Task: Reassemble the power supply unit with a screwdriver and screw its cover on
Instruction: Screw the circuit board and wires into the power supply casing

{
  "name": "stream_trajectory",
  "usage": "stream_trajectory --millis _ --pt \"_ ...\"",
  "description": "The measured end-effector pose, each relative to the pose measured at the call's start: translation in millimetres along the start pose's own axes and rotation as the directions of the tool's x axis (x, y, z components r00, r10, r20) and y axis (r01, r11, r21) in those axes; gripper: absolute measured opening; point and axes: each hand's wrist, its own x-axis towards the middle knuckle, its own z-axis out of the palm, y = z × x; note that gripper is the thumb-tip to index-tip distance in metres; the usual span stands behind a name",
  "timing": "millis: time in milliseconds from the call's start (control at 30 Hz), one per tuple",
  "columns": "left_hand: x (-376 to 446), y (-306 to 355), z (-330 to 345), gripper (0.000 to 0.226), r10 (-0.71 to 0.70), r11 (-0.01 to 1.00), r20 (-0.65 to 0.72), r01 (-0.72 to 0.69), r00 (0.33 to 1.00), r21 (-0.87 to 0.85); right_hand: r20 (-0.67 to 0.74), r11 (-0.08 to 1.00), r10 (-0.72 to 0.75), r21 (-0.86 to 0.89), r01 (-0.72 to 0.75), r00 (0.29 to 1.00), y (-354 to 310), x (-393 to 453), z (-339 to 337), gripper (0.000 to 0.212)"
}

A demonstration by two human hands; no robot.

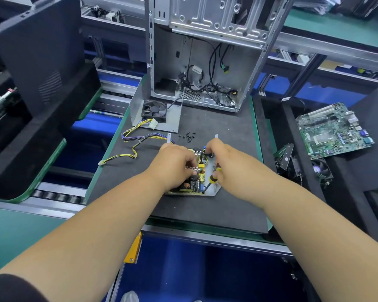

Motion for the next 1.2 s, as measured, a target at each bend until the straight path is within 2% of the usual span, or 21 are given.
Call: stream_trajectory --millis 67,133,167,200,267,300,367,400,467,533,600,667,767,833,900,967,1000,1033,1133,1200 --pt "0 0 0 0.013 -0.001 1.0 0.0 0.001 1.0 0.006 -0.092 0.977 0.077 -0.192 -0.094 0.993 -1 3 3 0.024" --pt "1 0 0 0.013 -0.002 1.0 0.003 0.002 1.0 0.023 -0.14 0.919 0.158 -0.342 -0.197 0.978 0 4 8 0.031" --pt "1 1 0 0.013 -0.002 1.0 0.003 0.002 1.0 0.029 -0.14 0.921 0.171 -0.328 -0.209 0.975 1 3 10 0.032" --pt "1 1 0 0.013 -0.002 0.999 0.0 0.002 1.0 0.032 -0.12 0.953 0.162 -0.237 -0.187 0.979 2 3 9 0.029" --pt "0 1 0 0.012 -0.003 1.0 -0.001 0.003 1.0 0.026 -0.006 0.995 0.095 0.001 -0.095 0.995 5 2 3 0.025" --pt "1 1 0 0.012 -0.003 1.0 -0.001 0.003 1.0 0.022 0.044 0.997 0.055 0.05 -0.057 0.998 4 1 0 0.029" --pt "1 0 0 0.011 0.001 1.0 -0.004 -0.001 1.0 0.02 0.019 0.998 0.04 -0.043 -0.039 0.999 1 1 0 0.027" --pt "1 0 0 0.012 0.002 1.0 -0.005 -0.002 1.0 0.021 -0.037 0.985 0.061 -0.158 -0.067 0.997 -1 1 3 0.023" --pt "1 0 1 0.012 -0.001 1.0 -0.008 0.001 1.0 0.017 -0.103 0.928 0.147 -0.329 -0.173 0.984 -5 2 7 0.032" --pt "0 1 0 0.013 0.0 1.0 -0.01 0.0 1.0 0.014 -0.117 0.943 0.169 -0.268 -0.195 0.979 -6 2 10 0.032" --pt "0 1 0 0.012 0.002 1.0 -0.006 -0.002 1.0 0.018 -0.031 0.993 0.114 -0.031 -0.115 0.993 -4 1 6 0.027" --pt "0 1 0 0.012 -0.002 1.0 -0.003 0.002 1.0 0.013 0.032 0.998 0.059 0.036 -0.06 0.998 -2 0 2 0.032" --pt "0 1 0 0.013 -0.006 1.0 -0.006 0.006 1.0 0.023 -0.084 0.968 0.14 -0.197 -0.154 0.987 -3 3 5 0.021" --pt "0 1 0 0.013 -0.005 0.999 -0.002 0.005 1.0 0.034 -0.104 0.928 0.195 -0.302 -0.217 0.975 -3 4 9 0.031" --pt "0 1 0 0.012 0.0 1.0 -0.009 0.001 1.0 0.027 -0.091 0.971 0.168 -0.157 -0.181 0.982 -1 2 8 0.027" --pt "0 1 0 0.011 0.003 1.0 -0.01 -0.003 1.0 0.015 0.026 0.995 0.103 0.017 -0.103 0.994 0 0 3 0.028" --pt "0 0 0 0.011 0.005 1.0 -0.013 -0.005 1.0 0.009 0.067 0.996 0.082 0.034 -0.084 0.994 0 -2 0 0.031" --pt "0 0 1 0.011 0.007 1.0 -0.015 -0.007 1.0 0.003 0.058 0.996 0.09 0.005 -0.091 0.994 0 -2 -1 0.03" --pt "1 -1 3 0.012 0.008 1.0 -0.021 -0.008 1.0 -0.006 -0.093 0.967 0.163 -0.181 -0.178 0.982 2 2 -1 0.014" --pt "1 -2 4 0.013 0.009 1.0 -0.023 -0.009 1.0 -0.004 -0.091 0.936 0.198 -0.28 -0.216 0.976 1 6 1 0.014"
